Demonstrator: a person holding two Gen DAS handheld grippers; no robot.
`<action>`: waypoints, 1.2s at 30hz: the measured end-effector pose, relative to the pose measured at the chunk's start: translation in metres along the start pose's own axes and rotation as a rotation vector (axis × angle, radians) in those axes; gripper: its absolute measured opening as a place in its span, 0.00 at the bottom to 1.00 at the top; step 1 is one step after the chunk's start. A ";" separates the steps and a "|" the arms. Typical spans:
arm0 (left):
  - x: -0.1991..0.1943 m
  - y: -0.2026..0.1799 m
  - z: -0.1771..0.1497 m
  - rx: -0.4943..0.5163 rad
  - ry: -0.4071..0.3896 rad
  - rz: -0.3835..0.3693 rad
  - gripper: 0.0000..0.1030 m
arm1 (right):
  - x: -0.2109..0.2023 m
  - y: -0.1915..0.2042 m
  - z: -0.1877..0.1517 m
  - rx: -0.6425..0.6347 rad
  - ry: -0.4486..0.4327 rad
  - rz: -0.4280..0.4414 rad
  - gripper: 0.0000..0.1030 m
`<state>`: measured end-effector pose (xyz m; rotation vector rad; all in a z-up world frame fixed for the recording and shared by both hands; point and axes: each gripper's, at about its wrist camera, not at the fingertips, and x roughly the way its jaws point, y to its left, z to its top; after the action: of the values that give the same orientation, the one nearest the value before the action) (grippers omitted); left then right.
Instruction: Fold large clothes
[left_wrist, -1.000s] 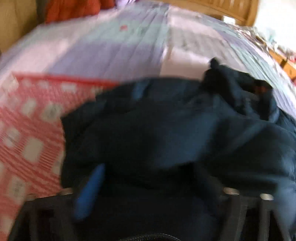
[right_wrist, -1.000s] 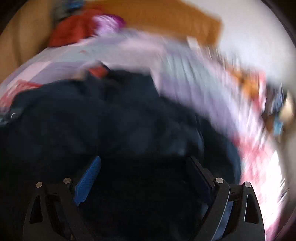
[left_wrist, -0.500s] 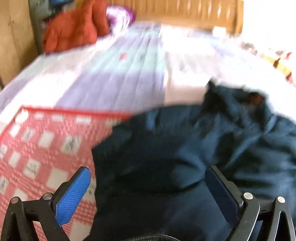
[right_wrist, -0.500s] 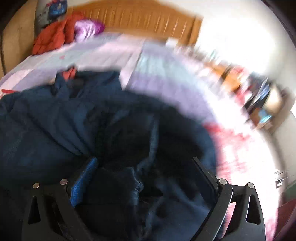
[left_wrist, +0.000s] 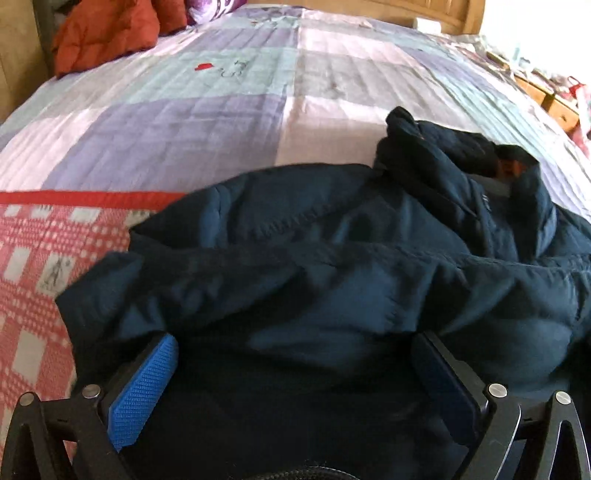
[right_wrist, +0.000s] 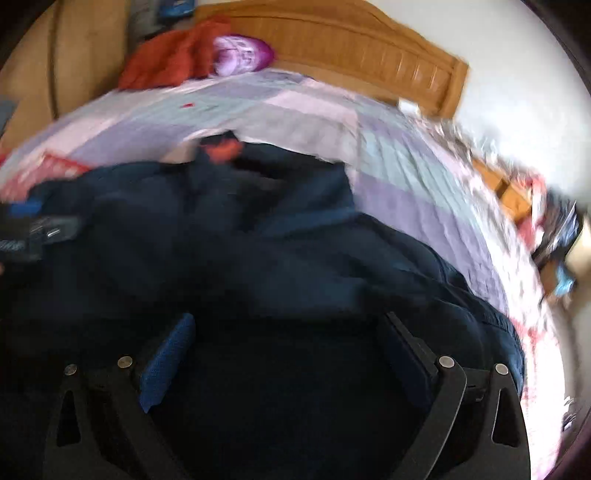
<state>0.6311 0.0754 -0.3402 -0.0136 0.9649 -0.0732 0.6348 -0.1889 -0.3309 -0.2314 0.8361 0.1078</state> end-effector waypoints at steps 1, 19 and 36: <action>0.003 -0.001 0.000 0.002 0.001 0.006 1.00 | 0.007 -0.010 0.005 0.009 0.011 -0.006 0.97; -0.028 0.037 -0.018 0.000 -0.083 0.025 0.98 | -0.014 -0.019 0.007 -0.014 -0.055 -0.067 0.98; -0.060 0.005 -0.082 0.152 -0.120 0.027 1.00 | -0.062 -0.082 -0.092 0.178 0.028 0.008 0.99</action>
<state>0.5300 0.0858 -0.3384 0.1337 0.8375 -0.1195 0.5423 -0.2909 -0.3310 -0.0624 0.8697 0.0369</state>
